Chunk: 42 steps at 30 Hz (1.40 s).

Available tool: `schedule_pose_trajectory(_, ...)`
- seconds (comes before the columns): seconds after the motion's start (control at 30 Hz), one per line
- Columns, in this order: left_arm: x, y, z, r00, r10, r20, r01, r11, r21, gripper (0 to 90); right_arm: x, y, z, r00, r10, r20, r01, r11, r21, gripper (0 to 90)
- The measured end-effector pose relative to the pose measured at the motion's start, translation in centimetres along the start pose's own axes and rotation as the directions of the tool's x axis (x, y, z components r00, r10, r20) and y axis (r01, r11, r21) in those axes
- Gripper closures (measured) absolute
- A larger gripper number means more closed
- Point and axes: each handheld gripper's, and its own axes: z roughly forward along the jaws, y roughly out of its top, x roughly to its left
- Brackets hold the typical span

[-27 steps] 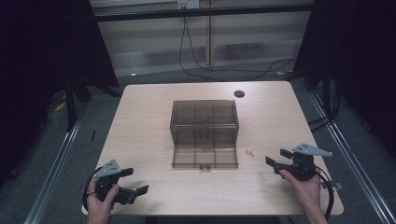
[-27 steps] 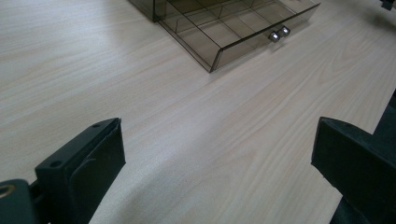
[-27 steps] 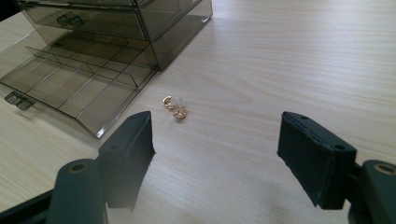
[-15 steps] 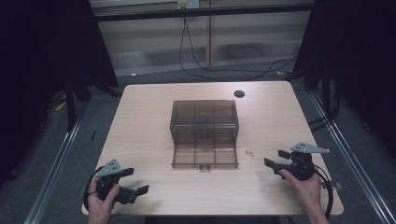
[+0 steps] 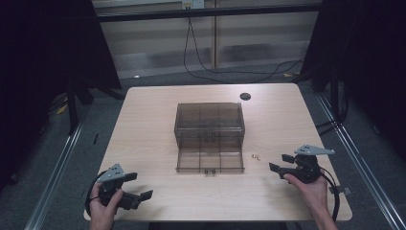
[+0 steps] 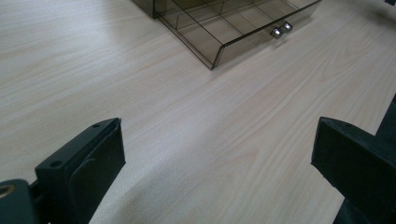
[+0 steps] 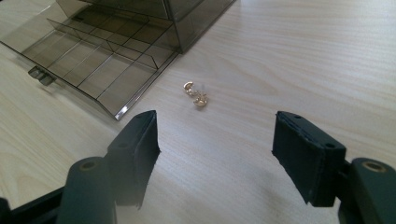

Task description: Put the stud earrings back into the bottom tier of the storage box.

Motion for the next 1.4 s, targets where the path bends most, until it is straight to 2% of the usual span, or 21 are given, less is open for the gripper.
schedule_pose_trajectory(0.2, -0.1, -0.1, 0.0, 0.9999, -0.011, 0.004, 0.011, 0.9999, -0.004, 2.7, 0.6, 0.7, 0.4, 0.9987, -0.047, -0.019, 0.048, 0.998, 0.051, 36.2)
schedule_pose_trajectory(0.27, -0.2, -0.1, 0.0, 1.0, -0.003, -0.004, 0.003, 1.0, 0.006, 2.7, 1.0, 1.2, 0.4, 0.9957, -0.092, -0.014, 0.092, 0.992, 0.089, 37.3)
schedule_pose_trajectory(0.37, -0.1, -0.1, 0.0, 1.0, -0.009, -0.004, 0.009, 1.0, 0.004, 2.7, 1.2, 1.8, 0.6, 0.9937, -0.108, -0.03, 0.111, 0.987, 0.118, 36.3)
schedule_pose_trajectory(0.43, -0.1, 0.0, 0.0, 1.0, -0.006, 0.0, 0.006, 1.0, 0.0, 2.7, 1.3, 2.4, 0.9, 0.992, -0.117, -0.047, 0.124, 0.977, 0.175, 33.0)
schedule_pose_trajectory(0.57, -0.1, 0.0, -0.1, 1.0, -0.006, 0.001, 0.006, 1.0, -0.003, 2.7, 1.6, 3.5, 1.5, 0.9836, -0.161, -0.081, 0.176, 0.959, 0.224, 35.6)
schedule_pose_trajectory(0.6, -0.2, 0.0, -0.1, 1.0, -0.005, 0.002, 0.005, 1.0, -0.005, 2.7, 1.8, 4.0, 1.8, 0.9784, -0.185, -0.092, 0.203, 0.949, 0.242, 36.7)
schedule_pose_trajectory(0.63, -0.2, 0.0, -0.1, 1.0, -0.004, 0.006, 0.004, 1.0, -0.006, 2.7, 1.8, 4.0, 1.8, 0.9784, -0.185, -0.092, 0.203, 0.949, 0.242, 36.9)
schedule_pose_trajectory(0.67, -0.2, 0.0, -0.1, 1.0, -0.005, 0.007, 0.005, 1.0, -0.005, 2.7, 1.9, 4.4, 2.0, 0.9743, -0.199, -0.105, 0.22, 0.942, 0.255, 40.7)
schedule_pose_trajectory(0.7, -0.2, 0.0, 0.0, 1.0, -0.007, 0.007, 0.007, 1.0, -0.006, 2.7, 1.9, 4.4, 2.0, 0.9743, -0.199, -0.105, 0.22, 0.942, 0.255, 40.7)
schedule_pose_trajectory(0.8, -0.2, 0.0, -0.1, 0.9999, -0.005, 0.01, 0.005, 1.0, -0.006, 2.7, 1.9, 5.0, 2.4, 0.9694, -0.216, -0.117, 0.242, 0.923, 0.299, 42.5)
schedule_pose_trajectory(0.83, -0.2, 0.0, -0.1, 0.9999, -0.005, 0.01, 0.005, 1.0, -0.006, 2.7, 1.9, 5.4, 2.7, 0.9705, -0.196, -0.14, 0.233, 0.913, 0.334, 46.9)
schedule_pose_trajectory(0.87, -0.2, 0.0, -0.1, 0.9999, -0.005, 0.009, 0.005, 1.0, -0.005, 2.7, 1.9, 5.4, 2.7, 0.9705, -0.196, -0.14, 0.233, 0.913, 0.334, 46.9)
schedule_pose_trajectory(0.9, -0.2, 0.0, -0.1, 1.0, -0.004, 0.009, 0.004, 1.0, -0.005, 2.7, 1.8, 5.6, 2.8, 0.9682, -0.207, -0.141, 0.244, 0.904, 0.35, 48.3)
schedule_pose_trajectory(0.93, -0.2, 0.0, 0.0, 0.9999, -0.004, 0.009, 0.004, 1.0, -0.006, 2.7, 1.8, 5.8, 3.0, 0.9633, -0.221, -0.153, 0.263, 0.89, 0.372, 48.7)
schedule_pose_trajectory(1.0, -0.2, 0.0, 0.0, 1.0, -0.001, 0.007, 0.001, 1.0, -0.006, 2.7, 1.8, 6.2, 3.4, 0.9626, -0.216, -0.164, 0.264, 0.879, 0.396, 52.4)
schedule_pose_trajectory(1.03, -0.2, 0.0, 0.0, 1.0, -0.001, 0.007, 0.002, 1.0, -0.005, 2.7, 1.7, 6.6, 3.8, 0.957, -0.233, -0.173, 0.286, 0.86, 0.423, 52.4)
schedule_pose_trajectory(1.07, -0.2, 0.0, 0.0, 1.0, -0.004, 0.007, 0.004, 1.0, -0.006, 2.7, 1.7, 6.6, 3.8, 0.957, -0.233, -0.173, 0.286, 0.86, 0.423, 52.4)
schedule_pose_trajectory(1.13, -0.2, 0.0, 0.0, 1.0, 0.0, 0.006, 0.0, 1.0, -0.002, 2.7, 1.7, 7.1, 4.1, 0.9529, -0.241, -0.184, 0.299, 0.846, 0.442, 54.7)
schedule_pose_trajectory(1.23, -0.2, 0.0, 0.0, 1.0, 0.001, 0.004, -0.001, 1.0, -0.005, 2.8, 1.7, 7.9, 4.8, 0.9419, -0.27, -0.2, 0.334, 0.814, 0.474, 60.3)
schedule_pose_trajectory(1.37, -0.2, 0.0, -0.1, 1.0, 0.005, 0.006, -0.005, 1.0, -0.003, 2.8, 1.8, 8.8, 6.0, 0.9278, -0.302, -0.219, 0.373, 0.758, 0.535, 68.9)
schedule_pose_trajectory(1.4, -0.2, 0.0, -0.1, 1.0, 0.006, 0.006, -0.006, 1.0, -0.002, 2.8, 1.8, 8.8, 6.0, 0.9278, -0.302, -0.219, 0.373, 0.758, 0.535, 68.9)
